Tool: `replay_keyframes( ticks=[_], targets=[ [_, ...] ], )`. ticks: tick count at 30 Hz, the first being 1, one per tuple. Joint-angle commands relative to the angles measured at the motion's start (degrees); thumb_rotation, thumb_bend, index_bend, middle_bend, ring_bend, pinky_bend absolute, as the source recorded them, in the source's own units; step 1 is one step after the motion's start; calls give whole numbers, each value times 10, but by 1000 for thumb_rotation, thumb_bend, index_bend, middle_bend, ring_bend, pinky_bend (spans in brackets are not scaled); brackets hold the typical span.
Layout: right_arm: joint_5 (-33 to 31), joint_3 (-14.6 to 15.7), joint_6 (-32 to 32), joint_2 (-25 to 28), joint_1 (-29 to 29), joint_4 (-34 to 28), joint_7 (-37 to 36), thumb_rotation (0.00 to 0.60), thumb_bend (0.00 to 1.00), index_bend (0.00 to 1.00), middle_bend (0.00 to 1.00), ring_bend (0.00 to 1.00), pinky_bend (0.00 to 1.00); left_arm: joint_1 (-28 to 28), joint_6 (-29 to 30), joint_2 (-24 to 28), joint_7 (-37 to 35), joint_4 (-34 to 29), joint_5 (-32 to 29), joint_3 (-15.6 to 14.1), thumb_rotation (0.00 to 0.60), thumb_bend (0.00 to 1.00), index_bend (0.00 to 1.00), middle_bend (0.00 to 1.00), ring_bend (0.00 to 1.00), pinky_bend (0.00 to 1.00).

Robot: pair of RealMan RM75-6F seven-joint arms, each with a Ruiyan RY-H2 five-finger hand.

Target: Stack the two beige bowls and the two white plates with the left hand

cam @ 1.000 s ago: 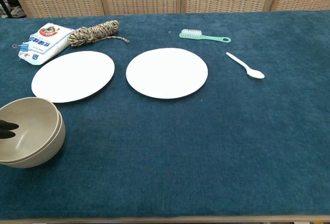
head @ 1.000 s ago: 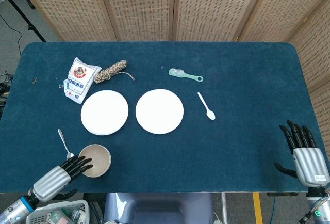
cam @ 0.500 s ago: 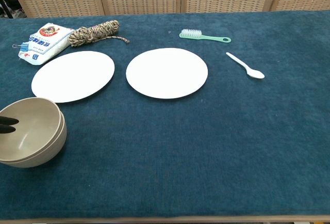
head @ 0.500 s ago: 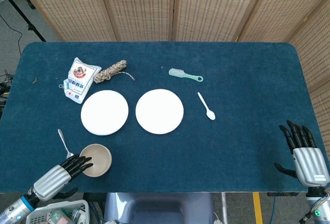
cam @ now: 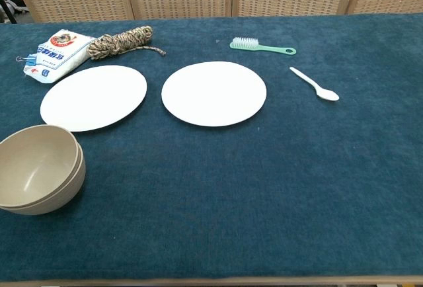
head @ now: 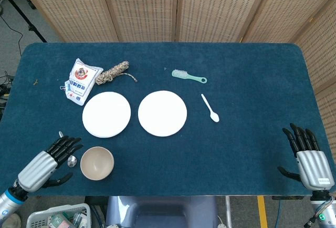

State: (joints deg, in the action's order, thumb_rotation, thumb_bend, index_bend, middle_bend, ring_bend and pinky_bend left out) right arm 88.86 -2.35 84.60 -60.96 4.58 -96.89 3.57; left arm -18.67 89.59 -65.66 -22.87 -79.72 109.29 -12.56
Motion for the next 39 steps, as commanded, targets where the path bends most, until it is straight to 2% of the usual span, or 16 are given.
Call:
replay_keyframes(
  ticks=[1, 6, 10, 15, 17, 22, 27, 34, 39],
  targets=[
    [1, 1, 0, -2, 0, -1, 3, 600, 0, 17, 0, 0, 0, -33, -47, 21, 1, -33, -37, 31, 600, 340, 0, 0, 0, 0],
    [-3, 0, -3, -3, 1, 2, 6, 600, 0, 17, 0, 0, 0, -70, -119, 16, 25, -49, -85, 67, 600, 339, 0, 0, 0, 0],
    [-9, -2, -6, -3, 2, 5, 4, 600, 0, 17, 0, 0, 0, -109, -192, -7, 43, -52, -125, 97, 600, 339, 0, 0, 0, 0],
    [-12, -3, -10, -4, 4, 7, 4, 600, 0, 17, 0, 0, 0, -133, -232, -26, 60, -55, -155, 120, 600, 339, 0, 0, 0, 0],
    [-15, -3, -14, -6, 5, 9, 6, 600, 0, 17, 0, 0, 0, -158, -274, -45, 76, -55, -181, 140, 600, 338, 0, 0, 0, 0],
    [-23, -5, -20, -7, 7, 11, 7, 600, 0, 17, 0, 0, 0, -185, -325, -71, 114, -54, -219, 158, 600, 336, 0, 0, 0, 0],
    [-26, -4, -25, -9, 9, 15, 8, 600, 0, 17, 0, 0, 0, -194, -346, -95, 125, -53, -241, 161, 600, 335, 0, 0, 0, 0],
    [-29, -5, -26, -8, 9, 16, 4, 600, 0, 17, 0, 0, 0, -179, -309, -88, 102, -68, -216, 153, 600, 335, 0, 0, 0, 0],
    [-27, -3, -30, -10, 11, 17, 6, 600, 0, 17, 0, 0, 0, -177, -305, -87, 97, -62, -210, 148, 600, 335, 0, 0, 0, 0]
  ],
)
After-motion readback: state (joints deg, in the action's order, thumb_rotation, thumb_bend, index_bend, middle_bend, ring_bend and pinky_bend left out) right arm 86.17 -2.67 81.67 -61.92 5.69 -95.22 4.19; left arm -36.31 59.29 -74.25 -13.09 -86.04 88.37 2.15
